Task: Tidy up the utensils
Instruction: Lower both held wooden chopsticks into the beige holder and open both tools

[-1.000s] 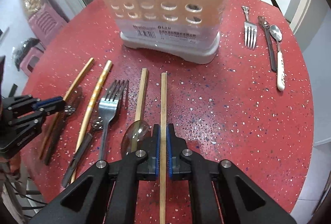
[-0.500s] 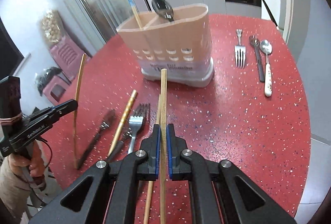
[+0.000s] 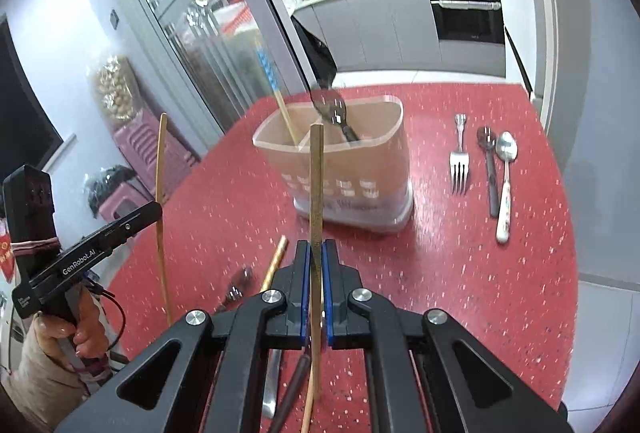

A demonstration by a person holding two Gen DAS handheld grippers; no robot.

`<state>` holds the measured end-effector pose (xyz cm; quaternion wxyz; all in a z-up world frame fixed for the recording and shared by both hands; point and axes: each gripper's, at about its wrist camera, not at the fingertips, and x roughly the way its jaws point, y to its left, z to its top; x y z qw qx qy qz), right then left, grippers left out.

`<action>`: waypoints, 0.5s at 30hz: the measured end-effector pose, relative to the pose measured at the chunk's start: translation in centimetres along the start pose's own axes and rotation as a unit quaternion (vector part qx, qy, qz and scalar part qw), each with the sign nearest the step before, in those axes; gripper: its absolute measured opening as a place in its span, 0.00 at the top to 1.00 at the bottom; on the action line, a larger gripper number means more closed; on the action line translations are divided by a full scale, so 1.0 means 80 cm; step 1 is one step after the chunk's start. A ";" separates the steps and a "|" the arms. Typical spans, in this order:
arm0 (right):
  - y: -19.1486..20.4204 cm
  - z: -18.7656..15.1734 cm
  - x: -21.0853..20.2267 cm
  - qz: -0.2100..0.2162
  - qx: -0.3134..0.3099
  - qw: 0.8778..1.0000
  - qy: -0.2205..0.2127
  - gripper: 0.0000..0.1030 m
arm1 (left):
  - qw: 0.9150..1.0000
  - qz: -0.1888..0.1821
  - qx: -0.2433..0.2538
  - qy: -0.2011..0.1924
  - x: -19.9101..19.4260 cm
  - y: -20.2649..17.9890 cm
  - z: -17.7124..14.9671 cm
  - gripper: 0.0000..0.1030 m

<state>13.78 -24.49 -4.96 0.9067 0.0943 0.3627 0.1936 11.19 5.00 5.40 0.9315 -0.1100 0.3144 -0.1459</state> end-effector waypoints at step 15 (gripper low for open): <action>0.019 0.106 -0.059 -0.005 -0.040 0.996 -0.085 0.94 | 0.995 -0.028 0.005 -0.096 0.004 -0.045 0.127 0.70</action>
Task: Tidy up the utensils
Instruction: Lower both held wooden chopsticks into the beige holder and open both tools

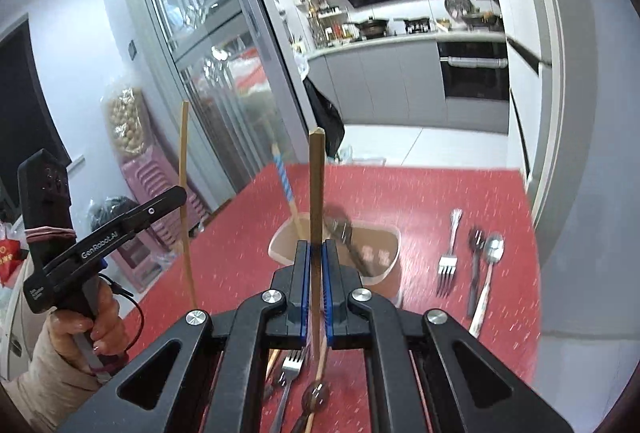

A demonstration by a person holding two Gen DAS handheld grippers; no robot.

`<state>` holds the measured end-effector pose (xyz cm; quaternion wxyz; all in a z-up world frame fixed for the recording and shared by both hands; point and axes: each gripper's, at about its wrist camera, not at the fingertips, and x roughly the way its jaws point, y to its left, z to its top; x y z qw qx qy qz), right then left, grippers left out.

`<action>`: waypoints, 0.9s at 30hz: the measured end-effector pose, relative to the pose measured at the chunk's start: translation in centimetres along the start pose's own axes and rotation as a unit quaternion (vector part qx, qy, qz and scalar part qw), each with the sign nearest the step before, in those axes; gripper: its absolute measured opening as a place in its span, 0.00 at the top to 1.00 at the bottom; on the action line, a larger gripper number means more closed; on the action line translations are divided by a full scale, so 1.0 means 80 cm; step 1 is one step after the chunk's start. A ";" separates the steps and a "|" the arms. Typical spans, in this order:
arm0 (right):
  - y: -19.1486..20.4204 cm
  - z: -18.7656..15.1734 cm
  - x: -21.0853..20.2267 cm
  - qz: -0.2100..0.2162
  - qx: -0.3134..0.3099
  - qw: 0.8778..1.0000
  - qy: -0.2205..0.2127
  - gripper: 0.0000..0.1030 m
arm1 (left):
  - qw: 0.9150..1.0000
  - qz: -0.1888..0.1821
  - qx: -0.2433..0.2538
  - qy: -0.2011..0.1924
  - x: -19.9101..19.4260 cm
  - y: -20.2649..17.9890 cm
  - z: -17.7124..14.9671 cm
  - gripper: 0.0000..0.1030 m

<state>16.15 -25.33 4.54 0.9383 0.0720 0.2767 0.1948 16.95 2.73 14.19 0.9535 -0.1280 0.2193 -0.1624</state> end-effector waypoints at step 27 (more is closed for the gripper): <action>-0.023 0.071 0.104 -0.062 -0.075 0.995 0.013 0.94 | 0.998 0.040 -0.022 -0.050 0.150 0.011 0.004 0.70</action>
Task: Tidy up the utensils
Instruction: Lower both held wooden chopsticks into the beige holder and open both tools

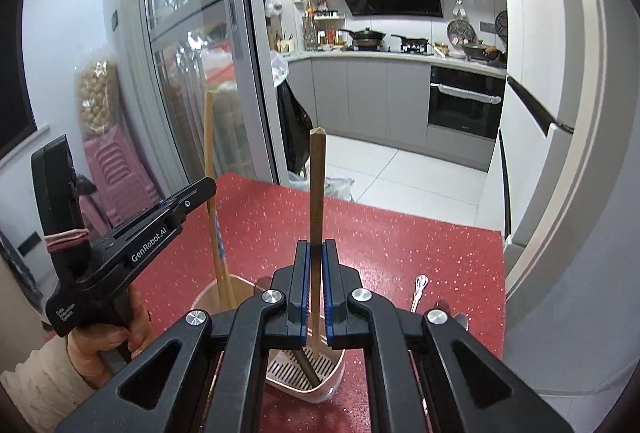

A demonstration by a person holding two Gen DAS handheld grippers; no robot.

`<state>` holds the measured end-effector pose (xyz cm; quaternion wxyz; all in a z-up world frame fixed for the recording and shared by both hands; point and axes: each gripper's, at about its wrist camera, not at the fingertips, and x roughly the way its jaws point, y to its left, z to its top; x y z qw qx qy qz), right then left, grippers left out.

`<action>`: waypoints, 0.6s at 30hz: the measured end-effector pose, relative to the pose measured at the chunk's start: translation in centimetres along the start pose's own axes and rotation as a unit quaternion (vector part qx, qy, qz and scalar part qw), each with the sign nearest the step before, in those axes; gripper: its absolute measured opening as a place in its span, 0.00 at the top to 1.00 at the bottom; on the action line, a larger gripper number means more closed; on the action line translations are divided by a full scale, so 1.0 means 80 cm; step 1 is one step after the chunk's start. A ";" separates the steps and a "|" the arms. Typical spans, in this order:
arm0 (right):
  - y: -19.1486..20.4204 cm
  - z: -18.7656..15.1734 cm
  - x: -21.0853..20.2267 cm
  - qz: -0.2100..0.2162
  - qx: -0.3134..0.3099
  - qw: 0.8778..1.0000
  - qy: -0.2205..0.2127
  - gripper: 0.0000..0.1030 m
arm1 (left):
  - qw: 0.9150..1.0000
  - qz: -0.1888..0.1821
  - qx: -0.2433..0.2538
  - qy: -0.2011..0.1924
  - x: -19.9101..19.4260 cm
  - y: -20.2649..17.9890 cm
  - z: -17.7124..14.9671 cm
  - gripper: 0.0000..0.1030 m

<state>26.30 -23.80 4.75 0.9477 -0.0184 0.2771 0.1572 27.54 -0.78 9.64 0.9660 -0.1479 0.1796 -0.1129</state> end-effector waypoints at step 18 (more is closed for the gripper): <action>0.009 -0.020 0.070 0.031 0.012 0.998 0.059 0.93 | 0.994 0.049 0.064 0.072 -0.008 0.010 -0.050 0.70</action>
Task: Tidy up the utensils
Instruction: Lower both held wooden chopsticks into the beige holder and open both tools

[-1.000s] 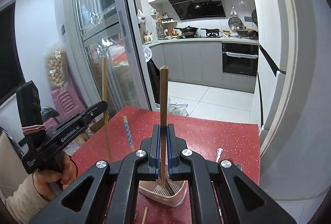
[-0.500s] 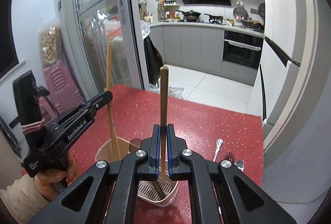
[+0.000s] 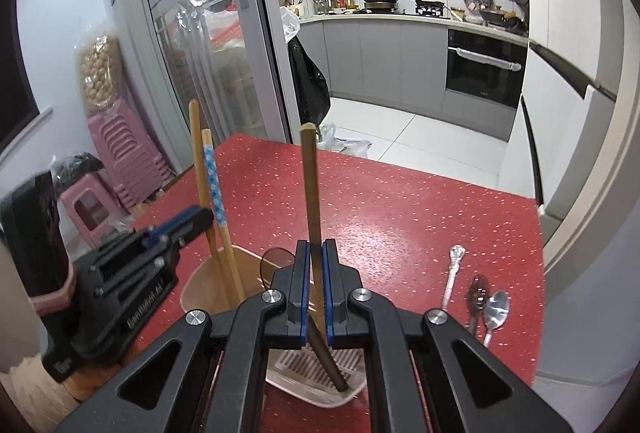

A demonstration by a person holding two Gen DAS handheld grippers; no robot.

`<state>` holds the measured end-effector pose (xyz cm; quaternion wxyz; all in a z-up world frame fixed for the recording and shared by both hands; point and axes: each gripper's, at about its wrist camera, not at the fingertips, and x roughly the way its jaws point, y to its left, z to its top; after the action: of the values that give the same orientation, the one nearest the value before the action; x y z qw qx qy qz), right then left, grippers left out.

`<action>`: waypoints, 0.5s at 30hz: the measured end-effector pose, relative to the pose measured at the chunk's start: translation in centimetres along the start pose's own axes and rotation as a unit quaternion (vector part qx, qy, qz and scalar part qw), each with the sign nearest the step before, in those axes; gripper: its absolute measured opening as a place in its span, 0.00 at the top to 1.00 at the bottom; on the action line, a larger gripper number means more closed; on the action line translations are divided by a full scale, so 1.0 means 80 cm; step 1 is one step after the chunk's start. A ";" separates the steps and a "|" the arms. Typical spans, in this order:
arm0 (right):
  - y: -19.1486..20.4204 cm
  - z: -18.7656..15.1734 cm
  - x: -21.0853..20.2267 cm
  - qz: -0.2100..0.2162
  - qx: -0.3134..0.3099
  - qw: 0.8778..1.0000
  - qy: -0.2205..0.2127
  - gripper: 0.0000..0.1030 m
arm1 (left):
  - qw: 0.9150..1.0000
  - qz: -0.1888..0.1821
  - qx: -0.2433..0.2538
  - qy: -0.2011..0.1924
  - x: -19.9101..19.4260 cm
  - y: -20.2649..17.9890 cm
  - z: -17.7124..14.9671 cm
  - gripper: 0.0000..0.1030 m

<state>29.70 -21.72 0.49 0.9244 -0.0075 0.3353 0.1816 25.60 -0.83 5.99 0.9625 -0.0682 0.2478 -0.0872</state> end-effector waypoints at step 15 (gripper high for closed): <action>-0.025 -0.006 0.009 0.049 0.074 0.996 0.007 0.63 | 0.999 0.024 0.015 0.021 -0.017 -0.004 0.005 0.69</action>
<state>30.61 -23.39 -0.54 0.9101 0.0765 0.3540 0.2016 24.55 -0.84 7.01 0.9597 -0.0460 0.2685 -0.0687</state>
